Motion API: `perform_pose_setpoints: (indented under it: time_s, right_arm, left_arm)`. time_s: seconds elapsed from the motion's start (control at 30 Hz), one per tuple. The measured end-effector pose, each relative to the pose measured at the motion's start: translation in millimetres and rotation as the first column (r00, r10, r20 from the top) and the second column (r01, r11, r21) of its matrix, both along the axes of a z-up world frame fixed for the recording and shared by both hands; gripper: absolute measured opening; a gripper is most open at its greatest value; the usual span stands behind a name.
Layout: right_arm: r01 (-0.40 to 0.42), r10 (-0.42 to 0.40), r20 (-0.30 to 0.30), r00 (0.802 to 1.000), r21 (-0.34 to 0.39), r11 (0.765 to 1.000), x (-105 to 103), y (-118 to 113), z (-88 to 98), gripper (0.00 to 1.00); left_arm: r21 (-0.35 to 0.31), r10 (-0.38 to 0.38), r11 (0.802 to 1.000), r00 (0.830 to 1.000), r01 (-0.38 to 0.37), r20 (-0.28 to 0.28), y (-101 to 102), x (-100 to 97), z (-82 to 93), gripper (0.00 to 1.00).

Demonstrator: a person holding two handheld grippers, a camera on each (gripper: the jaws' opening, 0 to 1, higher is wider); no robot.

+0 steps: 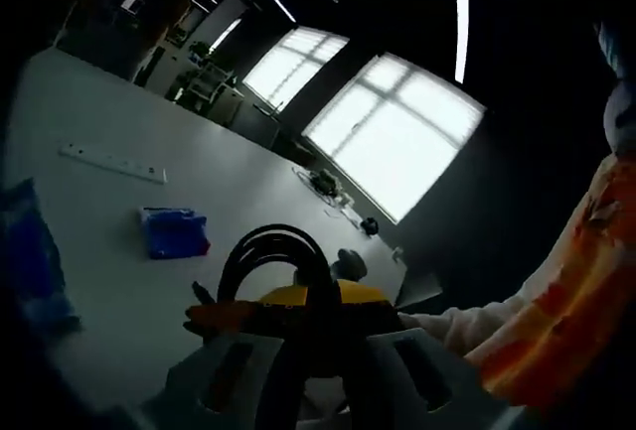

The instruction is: Arrange the tabletop items into an orderly group along one side of the table until the central work area is clear of visible clutter.

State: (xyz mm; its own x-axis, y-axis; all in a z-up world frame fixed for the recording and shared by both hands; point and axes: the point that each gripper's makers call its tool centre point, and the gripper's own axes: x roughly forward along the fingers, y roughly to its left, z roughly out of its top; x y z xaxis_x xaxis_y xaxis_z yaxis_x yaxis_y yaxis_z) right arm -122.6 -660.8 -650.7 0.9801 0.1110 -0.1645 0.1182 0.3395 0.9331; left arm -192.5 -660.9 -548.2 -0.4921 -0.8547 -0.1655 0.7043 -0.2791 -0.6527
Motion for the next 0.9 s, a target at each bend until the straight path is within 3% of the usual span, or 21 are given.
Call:
perform_pose_setpoints:
  time_s: [0.2, 0.23, 0.37, 0.43, 0.5, 0.67, 0.83, 0.9]
  right_arm:
    - [0.000, 0.000, 0.006, 1.000, 0.022, 1.000, -11.5, -4.8, 1.5, 0.15]
    - [0.026, -0.025, -0.012, 1.000, 0.035, 0.999, -13.4, -8.7, -1.5, 0.13]
    - [0.005, -0.005, -0.016, 1.000, 0.041, 0.999, -17.3, -8.4, -2.3, 0.11]
    - [0.009, -0.009, -0.014, 1.000, 0.032, 0.999, -16.5, -8.6, 0.1, 0.10]
    - [0.005, -0.004, -0.033, 0.999, 0.023, 1.000, -16.8, -9.2, -2.8, 0.10]
    - [0.023, -0.021, -0.046, 0.999, 0.041, 0.999, -20.1, -13.4, -3.3, 0.09]
    - [0.025, -0.023, -0.099, 0.995, 0.025, 0.999, -25.5, -19.4, -1.6, 0.09]
    - [0.032, -0.031, -0.102, 0.994, 0.007, 0.999, -30.9, -23.4, 2.7, 0.09]
  left_arm:
    - [0.039, 0.048, 0.998, 0.998, -0.049, 0.026, 3.2, 13.3, -13.9, 0.05]
    - [0.038, 0.063, 0.997, 0.998, -0.064, 0.023, 4.6, 19.2, -14.6, 0.05]
    - [0.059, 0.172, 0.984, 0.984, -0.170, -0.043, 6.9, 47.4, -16.8, 0.06]
    - [0.061, 0.186, 0.981, 0.981, -0.183, -0.052, 9.2, 53.1, -18.1, 0.06]
    - [0.062, 0.225, 0.973, 0.974, -0.224, -0.015, 11.2, 63.3, -21.2, 0.06]
    - [0.086, 0.234, 0.969, 0.972, -0.233, 0.000, 16.3, 70.8, -28.5, 0.06]
    - [0.108, 0.275, 0.956, 0.961, -0.273, 0.002, 16.3, 78.1, -36.0, 0.05]
    - [0.155, 0.317, 0.932, 0.944, -0.327, 0.087, 20.2, 93.5, -50.8, 0.04]
